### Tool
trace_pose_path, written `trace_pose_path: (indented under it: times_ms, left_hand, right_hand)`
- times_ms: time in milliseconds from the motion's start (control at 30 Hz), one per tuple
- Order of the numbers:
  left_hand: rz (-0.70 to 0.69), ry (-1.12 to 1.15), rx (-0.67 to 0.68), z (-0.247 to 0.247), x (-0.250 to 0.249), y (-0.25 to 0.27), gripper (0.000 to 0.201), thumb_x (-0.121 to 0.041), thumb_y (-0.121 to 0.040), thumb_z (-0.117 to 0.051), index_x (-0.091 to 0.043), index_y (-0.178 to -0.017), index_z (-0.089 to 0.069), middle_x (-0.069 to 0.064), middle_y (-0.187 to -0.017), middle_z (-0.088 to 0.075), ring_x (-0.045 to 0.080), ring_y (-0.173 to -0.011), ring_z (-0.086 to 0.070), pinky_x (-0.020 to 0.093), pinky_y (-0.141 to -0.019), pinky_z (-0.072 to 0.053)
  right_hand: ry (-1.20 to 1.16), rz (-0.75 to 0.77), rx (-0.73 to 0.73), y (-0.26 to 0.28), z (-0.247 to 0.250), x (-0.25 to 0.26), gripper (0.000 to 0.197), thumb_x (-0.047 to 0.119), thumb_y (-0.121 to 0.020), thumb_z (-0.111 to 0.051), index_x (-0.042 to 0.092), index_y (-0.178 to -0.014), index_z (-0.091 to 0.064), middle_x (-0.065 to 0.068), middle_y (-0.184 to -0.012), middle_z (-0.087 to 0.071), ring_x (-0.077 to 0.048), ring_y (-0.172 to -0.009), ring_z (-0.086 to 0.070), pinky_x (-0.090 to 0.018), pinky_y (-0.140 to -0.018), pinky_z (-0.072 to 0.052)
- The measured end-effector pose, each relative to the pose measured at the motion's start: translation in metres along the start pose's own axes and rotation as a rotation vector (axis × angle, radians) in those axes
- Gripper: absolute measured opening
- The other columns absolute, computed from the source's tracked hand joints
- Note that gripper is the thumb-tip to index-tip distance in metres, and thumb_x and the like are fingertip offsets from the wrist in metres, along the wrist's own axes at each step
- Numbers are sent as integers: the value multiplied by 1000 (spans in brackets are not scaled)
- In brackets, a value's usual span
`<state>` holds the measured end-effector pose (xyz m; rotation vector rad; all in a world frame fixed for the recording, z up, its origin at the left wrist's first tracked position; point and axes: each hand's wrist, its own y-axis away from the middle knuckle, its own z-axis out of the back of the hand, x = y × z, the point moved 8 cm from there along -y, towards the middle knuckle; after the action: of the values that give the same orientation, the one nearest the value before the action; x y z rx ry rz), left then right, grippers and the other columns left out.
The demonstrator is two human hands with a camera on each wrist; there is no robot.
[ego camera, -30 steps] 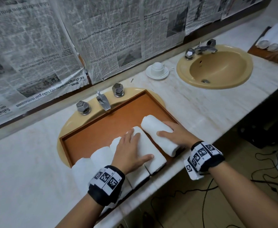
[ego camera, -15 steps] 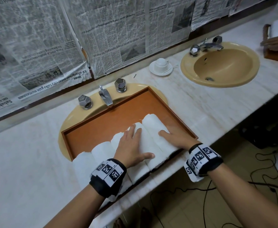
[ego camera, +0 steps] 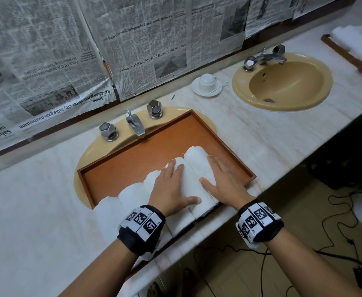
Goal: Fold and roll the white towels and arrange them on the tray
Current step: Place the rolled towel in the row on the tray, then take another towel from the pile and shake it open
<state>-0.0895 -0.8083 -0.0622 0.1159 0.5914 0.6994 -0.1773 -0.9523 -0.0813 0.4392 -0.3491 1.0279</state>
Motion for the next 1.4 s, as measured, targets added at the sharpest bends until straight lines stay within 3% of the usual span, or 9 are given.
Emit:
trace_pose_path:
  times_ms: [333, 467, 600, 733, 833, 1033, 1167, 1400]
  left_hand:
    - [-13, 47, -14, 4, 4, -3, 111, -66, -76, -72, -19, -158, -13, 0, -167, 3, 21, -153, -4, 39, -124, -13]
    - [-28, 109, -57, 13, 5, 0, 98, -58, -81, -72, -20, -156, -21, -2, -166, -4, 22, -150, -15, 36, -121, -20]
    - [-10, 144, -103, 28, 11, 10, 91, -55, -84, -70, -21, -155, -25, -1, -165, -10, 18, -150, -16, 33, -119, -19]
    - [14, 143, -168, 48, 25, 31, 83, -54, -87, -67, -21, -153, -30, 2, -162, -22, 20, -148, -23, 35, -118, -23]
    - [51, 154, -211, 63, 41, 57, 78, -54, -87, -66, -22, -150, -34, 3, -159, -29, 21, -144, -29, 35, -116, -26]
    - [141, 223, -300, 83, 102, 130, 76, -54, -87, -67, -23, -149, -36, 0, -154, -35, 17, -140, -36, 31, -111, -31]
    - [217, 262, -353, 92, 156, 188, 71, -50, -89, -67, -22, -147, -38, -2, -150, -39, 18, -135, -41, 27, -105, -33]
    - [359, 275, -402, 97, 276, 308, 75, -55, -90, -62, -24, -151, -31, -3, -155, -32, 18, -140, -34, 30, -111, -29]
  right_hand:
    - [4, -21, -10, 0, 9, 2, 81, 56, -95, -48, 20, -158, -12, 1, -165, -15, -19, -148, -23, -37, -116, -26]
    - [27, 13, -69, 4, 16, 6, 83, 59, -91, -51, 19, -156, -18, 1, -163, -20, -18, -146, -28, -38, -116, -31]
    - [32, 36, -118, 12, 25, 16, 81, 58, -91, -53, 20, -155, -21, 1, -162, -22, -17, -146, -26, -40, -116, -31]
    - [40, 86, -161, 23, 34, 41, 77, 54, -92, -55, 19, -154, -24, 1, -160, -26, -14, -145, -27, -34, -114, -30]
    - [31, 130, -157, 32, 35, 69, 76, 53, -94, -55, 18, -155, -25, 1, -160, -28, -13, -145, -26, -28, -114, -27]
    - [35, 286, -121, 51, 8, 155, 78, 55, -93, -55, 16, -155, -28, 1, -160, -30, -12, -147, -24, -30, -120, -24]
    - [36, 382, -70, 72, -31, 223, 79, 59, -93, -52, 19, -155, -26, 3, -160, -29, -11, -147, -24, -31, -119, -25]
    - [43, 519, 25, 115, -126, 345, 77, 62, -92, -50, 21, -154, -28, 4, -157, -33, -14, -143, -31, -26, -114, -26]
